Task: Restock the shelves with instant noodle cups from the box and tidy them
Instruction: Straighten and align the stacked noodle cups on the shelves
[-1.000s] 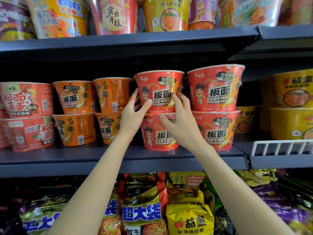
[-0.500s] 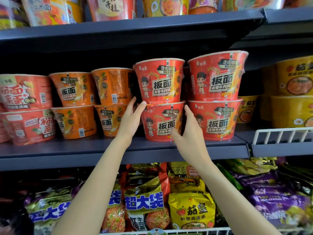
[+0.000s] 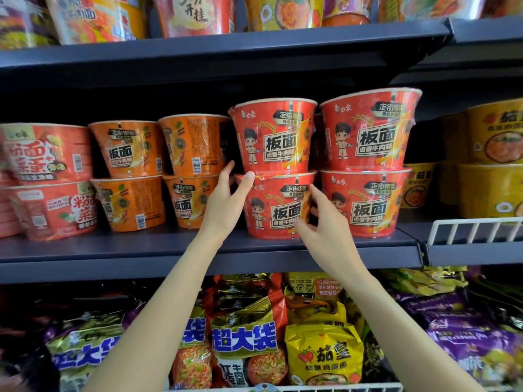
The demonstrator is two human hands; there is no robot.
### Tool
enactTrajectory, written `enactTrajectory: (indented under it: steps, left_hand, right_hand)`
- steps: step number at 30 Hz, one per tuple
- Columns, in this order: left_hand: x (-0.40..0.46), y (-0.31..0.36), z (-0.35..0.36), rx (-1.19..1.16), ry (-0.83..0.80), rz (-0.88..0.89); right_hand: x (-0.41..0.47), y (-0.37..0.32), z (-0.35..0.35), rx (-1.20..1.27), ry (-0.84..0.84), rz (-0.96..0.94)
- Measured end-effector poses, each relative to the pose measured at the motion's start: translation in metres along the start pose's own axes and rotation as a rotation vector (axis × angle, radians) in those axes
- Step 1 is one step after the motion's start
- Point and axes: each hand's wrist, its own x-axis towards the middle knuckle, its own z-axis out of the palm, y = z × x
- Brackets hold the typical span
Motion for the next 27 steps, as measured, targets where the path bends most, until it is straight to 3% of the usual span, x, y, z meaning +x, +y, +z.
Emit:
enactTrajectory:
  steps: [4,10,20,27]
  left_hand:
    - [-0.001,0.008,-0.006,0.150,0.106,0.099]
    - [-0.001,0.015,-0.012,0.135,-0.025,0.166]
    - [-0.003,0.014,-0.009,0.149,-0.018,0.178]
    - [-0.009,0.019,-0.006,0.049,0.009,0.088]
  right_hand:
    - [0.004,-0.023,-0.016,-0.109,0.245,-0.177]
    - [0.029,-0.044,-0.010,-0.243,-0.030,-0.104]
    - [0.023,-0.041,-0.005,-0.281,0.028,-0.111]
    - [0.028,-0.031,-0.008,-0.266,0.005,-0.193]
